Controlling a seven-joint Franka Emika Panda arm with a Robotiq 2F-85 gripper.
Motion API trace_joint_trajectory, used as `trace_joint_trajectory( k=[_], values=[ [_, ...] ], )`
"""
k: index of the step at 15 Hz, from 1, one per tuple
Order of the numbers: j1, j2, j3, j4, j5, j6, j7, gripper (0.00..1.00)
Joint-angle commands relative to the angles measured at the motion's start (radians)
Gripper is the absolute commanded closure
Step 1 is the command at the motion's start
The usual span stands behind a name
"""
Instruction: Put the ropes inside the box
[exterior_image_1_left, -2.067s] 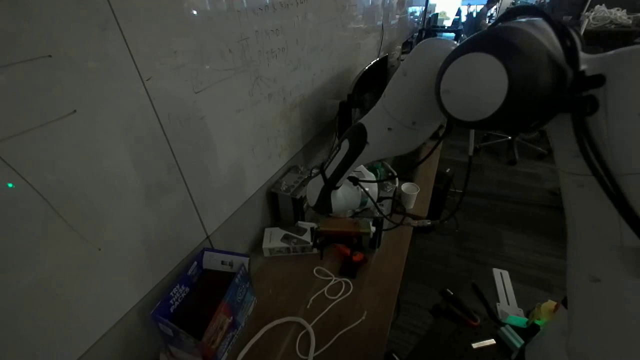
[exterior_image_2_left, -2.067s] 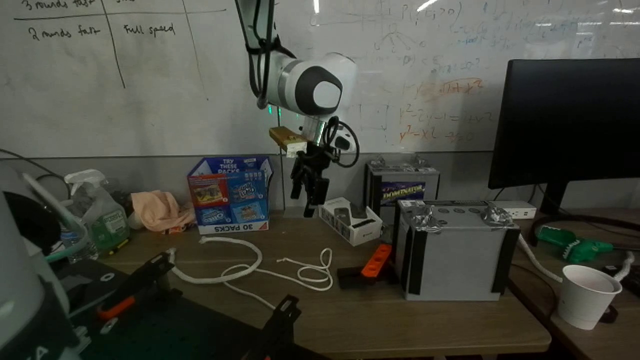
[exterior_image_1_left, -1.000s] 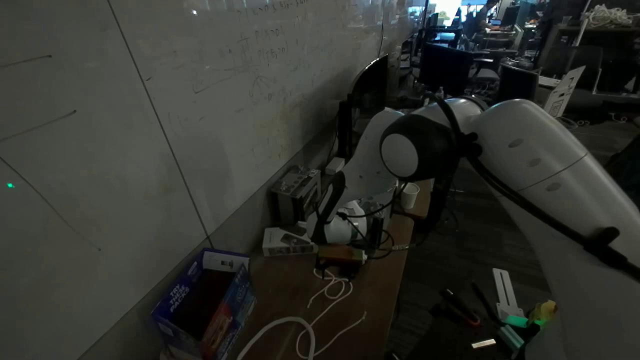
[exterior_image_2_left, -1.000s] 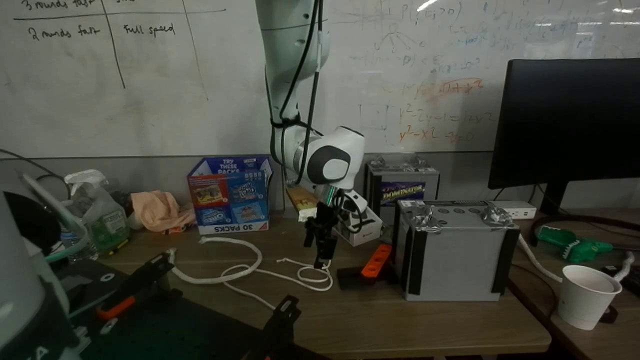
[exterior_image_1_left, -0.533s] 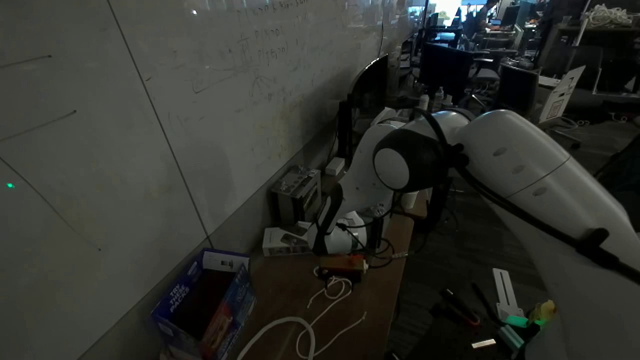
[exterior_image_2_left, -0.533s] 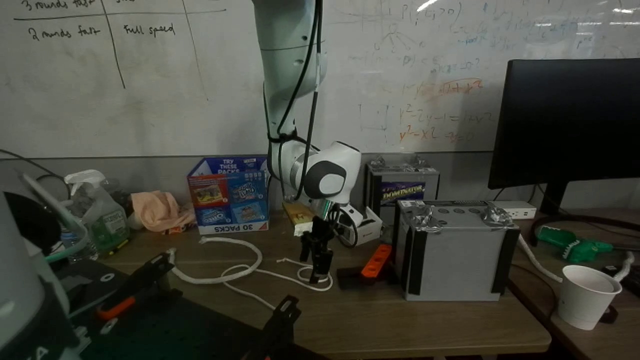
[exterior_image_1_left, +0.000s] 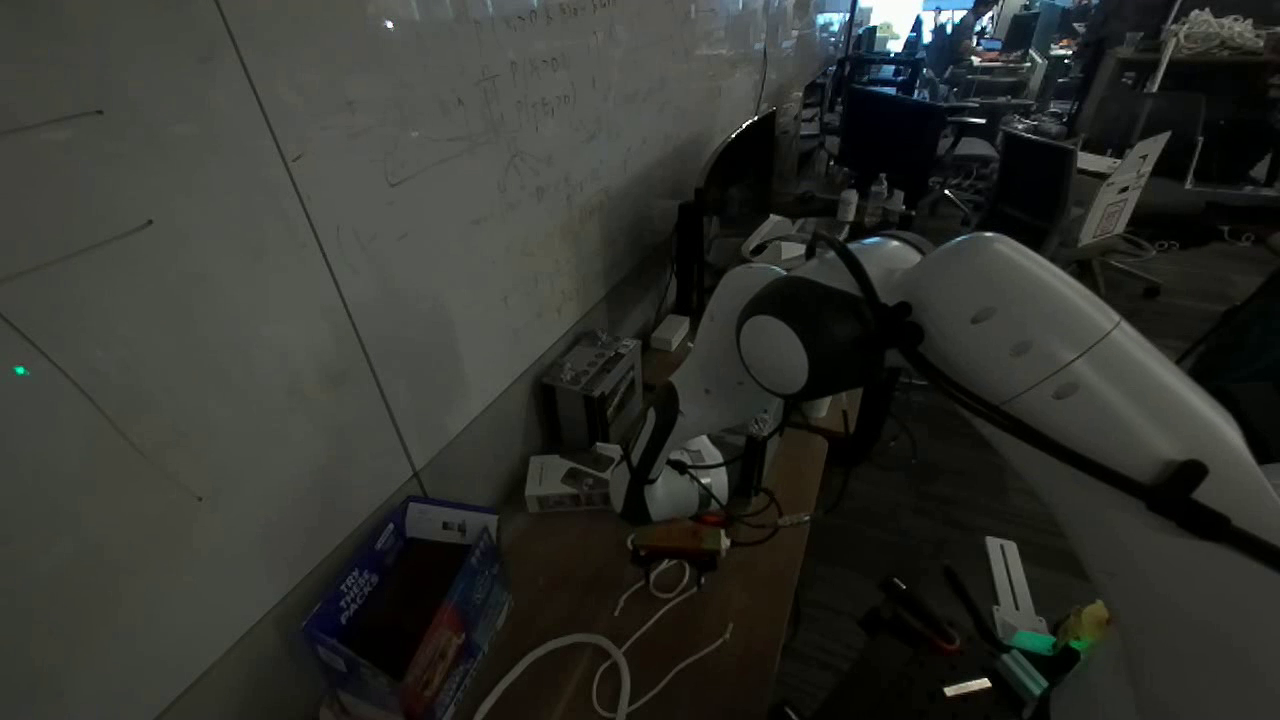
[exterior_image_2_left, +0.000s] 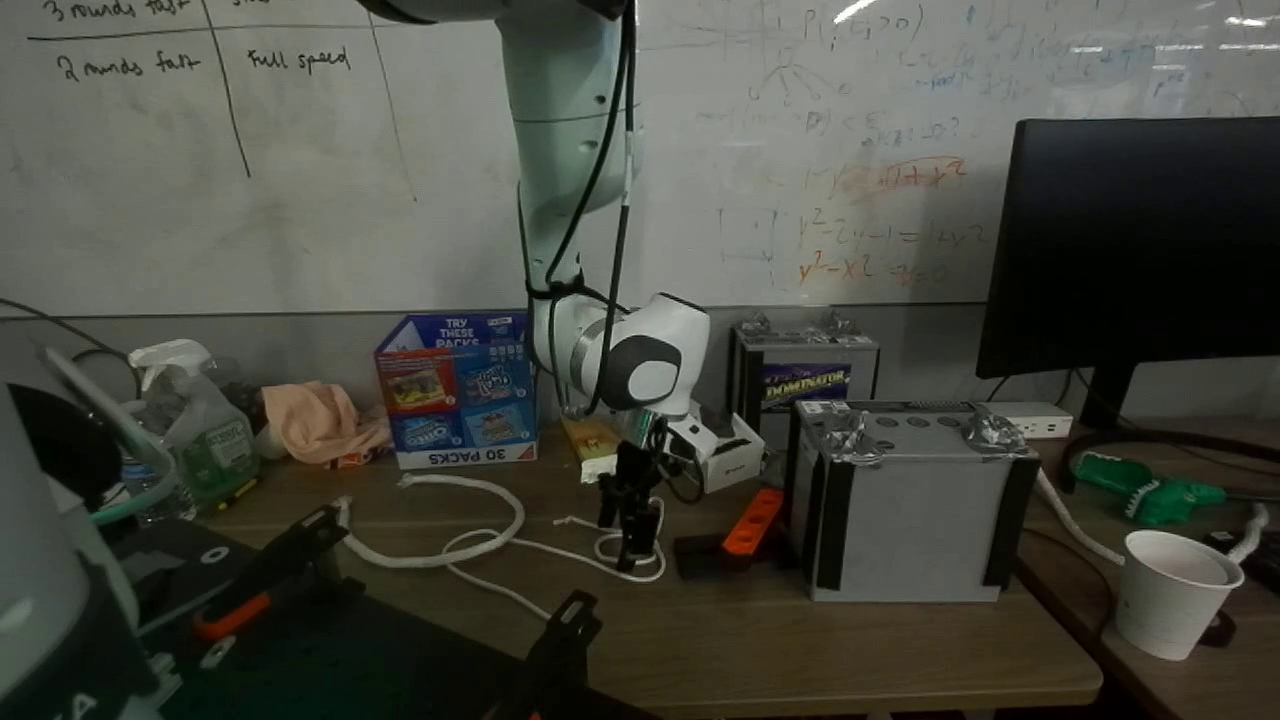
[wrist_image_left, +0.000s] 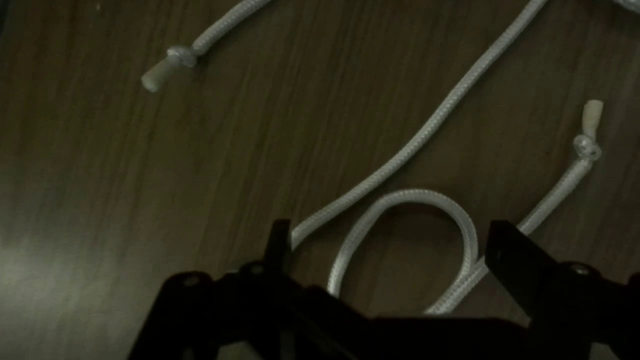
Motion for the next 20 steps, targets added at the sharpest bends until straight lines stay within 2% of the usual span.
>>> trace_joint_trajectory(
  k=[1, 5, 13, 20],
  values=[
    [0.021, -0.009, -0.007, -0.007, 0.016, 0.097, 0.049, 0.00],
    [0.042, -0.004, -0.025, -0.011, 0.012, 0.167, 0.099, 0.00],
    [0.088, 0.013, -0.071, 0.005, -0.002, 0.143, 0.163, 0.00],
    [0.111, 0.028, -0.083, 0.013, -0.010, 0.144, 0.187, 0.00]
  ],
)
